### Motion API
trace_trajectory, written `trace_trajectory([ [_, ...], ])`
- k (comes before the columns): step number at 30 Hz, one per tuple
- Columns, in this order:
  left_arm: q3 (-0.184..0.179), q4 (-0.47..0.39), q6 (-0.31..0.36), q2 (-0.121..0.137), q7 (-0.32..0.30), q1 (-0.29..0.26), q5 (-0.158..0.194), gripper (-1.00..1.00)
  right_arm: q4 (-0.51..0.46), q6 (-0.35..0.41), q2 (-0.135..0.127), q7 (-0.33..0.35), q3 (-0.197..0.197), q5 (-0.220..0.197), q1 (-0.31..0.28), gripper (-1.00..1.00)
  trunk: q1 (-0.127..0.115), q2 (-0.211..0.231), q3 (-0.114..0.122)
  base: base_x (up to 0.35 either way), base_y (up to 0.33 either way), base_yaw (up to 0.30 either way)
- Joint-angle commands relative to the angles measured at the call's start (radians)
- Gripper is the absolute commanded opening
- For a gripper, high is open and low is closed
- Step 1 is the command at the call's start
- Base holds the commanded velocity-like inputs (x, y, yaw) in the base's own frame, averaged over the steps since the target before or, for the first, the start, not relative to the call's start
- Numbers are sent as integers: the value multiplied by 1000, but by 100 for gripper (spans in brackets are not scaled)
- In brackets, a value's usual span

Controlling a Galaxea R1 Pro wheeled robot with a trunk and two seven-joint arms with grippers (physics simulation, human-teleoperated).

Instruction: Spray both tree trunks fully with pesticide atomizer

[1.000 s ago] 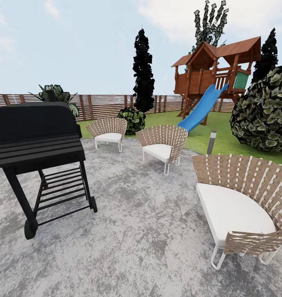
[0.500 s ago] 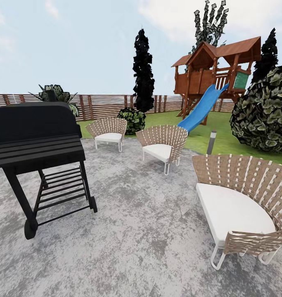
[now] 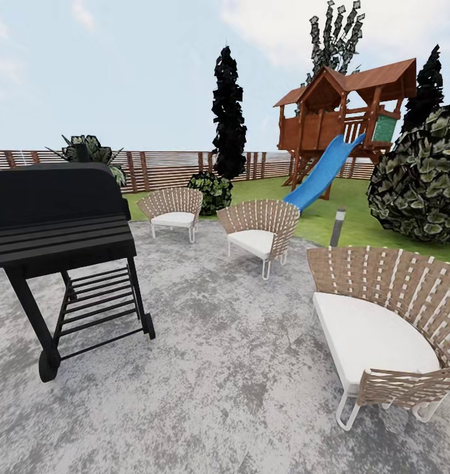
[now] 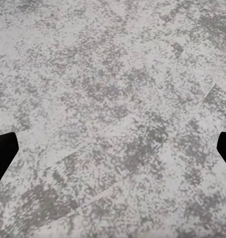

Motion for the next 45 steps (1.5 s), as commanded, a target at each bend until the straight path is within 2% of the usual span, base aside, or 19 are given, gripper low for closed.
trace_trajectory([
  [1,0,0,0,0,0,0,-1,100,0,0,0,0,0,0,0,100,0,0,0,0,58,0],
  [19,3,0,1,1,1,-1,3,100,-1,-1,3,4,6,3,0,100,0,0,0,-21,258,13],
  [45,3,0,2,4,1,-2,7,100,0,-6,3,-2,6,3,0,100,0,0,0,0,304,270],
])
